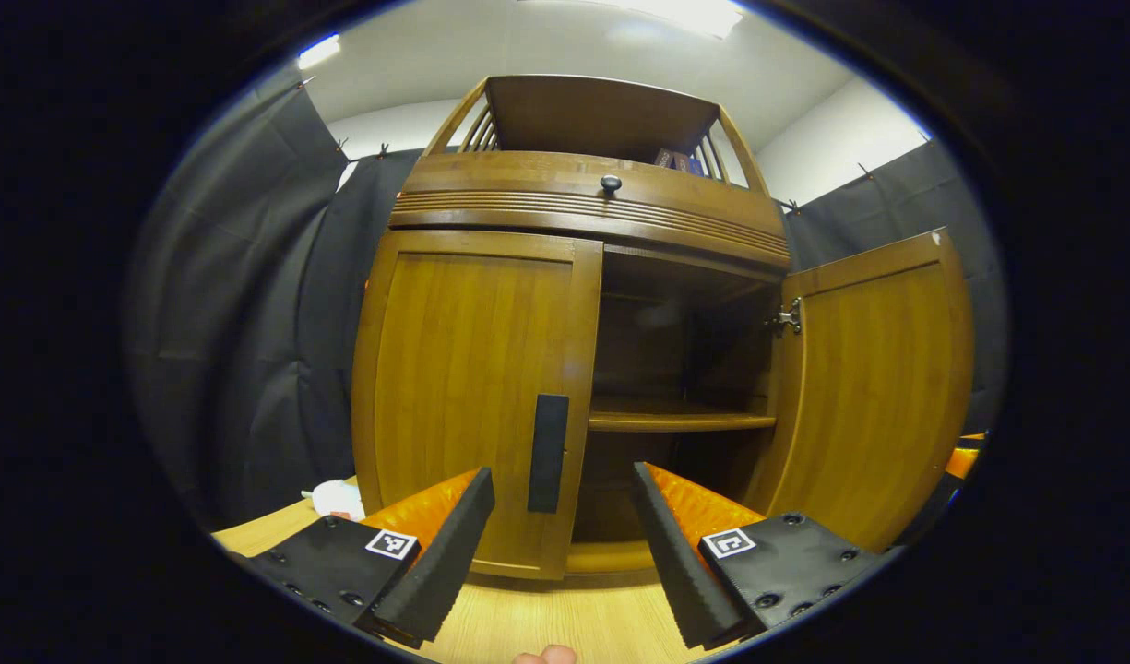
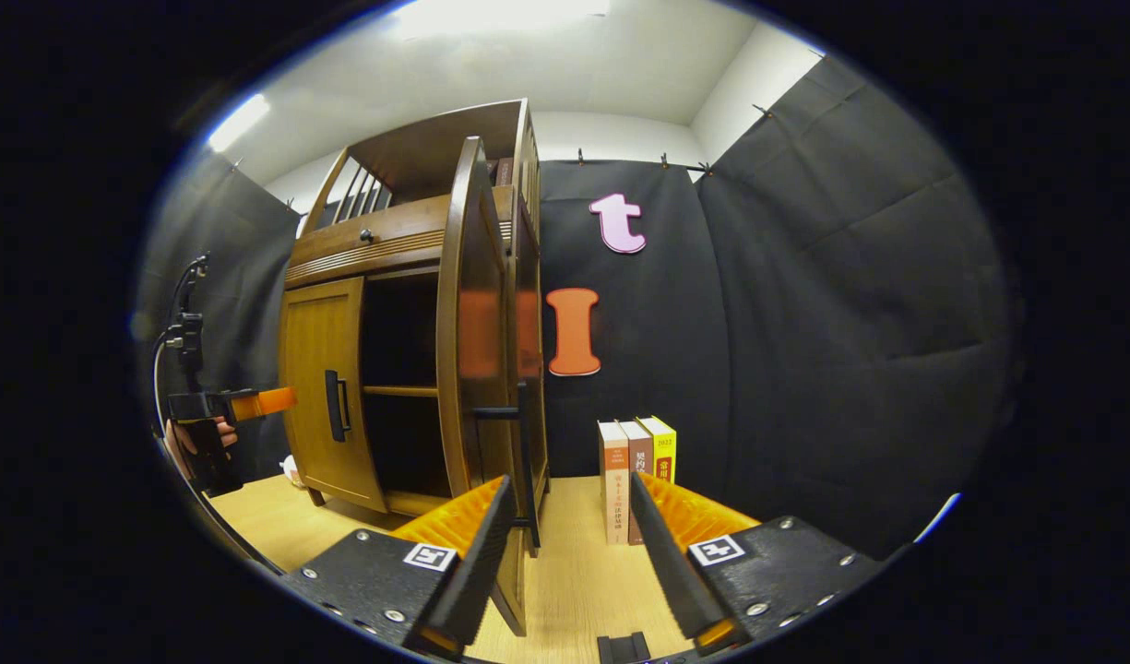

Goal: Open the right door of the double-door shoe cabinet with the right hand, and open the left door with the left hand.

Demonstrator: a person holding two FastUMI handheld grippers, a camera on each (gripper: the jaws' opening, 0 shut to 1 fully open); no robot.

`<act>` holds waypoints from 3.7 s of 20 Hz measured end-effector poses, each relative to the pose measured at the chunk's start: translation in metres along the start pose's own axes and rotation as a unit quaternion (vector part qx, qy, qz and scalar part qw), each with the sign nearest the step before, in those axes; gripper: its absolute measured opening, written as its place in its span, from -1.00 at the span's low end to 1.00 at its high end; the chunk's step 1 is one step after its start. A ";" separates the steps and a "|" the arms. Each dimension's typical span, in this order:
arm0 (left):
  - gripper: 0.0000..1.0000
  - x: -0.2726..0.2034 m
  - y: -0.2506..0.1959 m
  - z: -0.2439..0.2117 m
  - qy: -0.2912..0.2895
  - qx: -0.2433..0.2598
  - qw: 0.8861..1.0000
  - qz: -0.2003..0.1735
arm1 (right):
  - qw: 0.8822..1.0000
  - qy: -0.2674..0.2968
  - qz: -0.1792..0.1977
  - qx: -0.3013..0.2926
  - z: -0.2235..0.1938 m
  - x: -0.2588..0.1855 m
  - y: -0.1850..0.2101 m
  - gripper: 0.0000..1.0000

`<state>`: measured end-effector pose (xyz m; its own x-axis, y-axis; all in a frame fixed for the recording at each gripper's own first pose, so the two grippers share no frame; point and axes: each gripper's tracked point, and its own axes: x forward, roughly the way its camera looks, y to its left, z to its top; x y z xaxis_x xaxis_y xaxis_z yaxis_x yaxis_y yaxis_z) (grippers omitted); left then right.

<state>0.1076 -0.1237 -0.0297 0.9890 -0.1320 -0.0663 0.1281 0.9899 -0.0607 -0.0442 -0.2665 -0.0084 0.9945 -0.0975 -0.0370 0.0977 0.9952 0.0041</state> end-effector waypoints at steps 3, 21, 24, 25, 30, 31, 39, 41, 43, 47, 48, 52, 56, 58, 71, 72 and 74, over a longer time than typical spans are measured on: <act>0.84 0.037 0.007 -0.001 -0.003 0.026 1.000 0.007 | 1.000 0.001 -0.008 0.010 0.002 -0.003 -0.003 0.83; -0.23 0.131 0.006 -0.028 -0.003 0.041 0.999 -0.020 | 0.997 -0.003 -0.072 0.002 0.002 -0.029 -0.014 0.97; -0.30 0.131 0.007 -0.031 0.014 0.033 0.999 -0.018 | 0.997 -0.015 -0.072 0.005 0.012 -0.026 -0.008 0.85; -0.31 0.128 0.008 -0.032 0.021 0.040 0.999 -0.015 | 0.997 -0.016 -0.069 0.004 0.013 -0.027 -0.005 0.85; -0.34 0.091 0.013 -0.026 0.024 0.053 0.998 0.009 | 0.998 -0.008 -0.067 -0.004 0.006 -0.032 0.007 0.84; -0.34 0.080 0.017 -0.025 0.025 0.060 0.998 0.014 | 0.998 -0.007 -0.066 -0.003 0.005 -0.033 0.009 0.84; -0.34 -0.007 0.061 -0.008 0.044 0.041 0.998 0.033 | 0.999 0.001 -0.051 -0.010 0.008 -0.037 0.031 0.84; -0.30 -0.028 0.079 -0.003 0.051 0.033 0.997 0.049 | 0.999 -0.001 -0.050 -0.008 0.010 -0.036 0.035 0.84; -0.40 -0.043 0.095 0.000 0.052 0.028 0.997 0.058 | 0.999 -0.002 -0.050 -0.004 0.009 -0.036 0.038 0.84; -0.47 -0.068 0.131 0.010 0.046 0.038 0.995 0.083 | 0.999 -0.002 -0.050 0.009 0.011 -0.035 0.047 0.84; -0.55 -0.072 0.139 0.012 0.045 0.037 0.994 0.091 | 0.999 -0.004 -0.051 0.010 0.014 -0.035 0.049 0.84; -0.50 -0.092 0.173 0.010 0.050 0.040 0.993 0.103 | 0.998 -0.011 -0.055 0.012 0.017 -0.039 0.057 0.85; -0.70 -0.104 0.215 0.015 0.045 0.065 0.990 0.114 | 0.998 -0.009 -0.066 0.003 0.019 -0.040 0.062 0.85; -0.70 -0.105 0.226 0.020 0.036 0.064 0.993 0.093 | 0.997 -0.006 -0.071 0.001 0.018 -0.041 0.065 0.85; -0.70 -0.102 0.293 0.024 0.020 0.021 0.998 -0.050 | 0.998 -0.005 -0.065 -0.022 0.036 -0.039 0.110 0.84; -0.70 -0.102 0.295 0.025 0.015 0.020 0.998 -0.054 | 0.998 -0.006 -0.065 -0.016 0.036 -0.039 0.111 0.84; -0.51 -0.101 0.297 0.023 0.012 0.017 0.998 -0.060 | 0.998 -0.007 -0.064 -0.007 0.038 -0.037 0.113 0.84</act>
<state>0.0470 0.1844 -0.0183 0.9647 -0.2496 -0.0840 0.2474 0.9682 -0.0363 -0.0690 -0.1509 0.0312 0.9745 -0.2233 -0.0225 0.2230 0.9747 -0.0128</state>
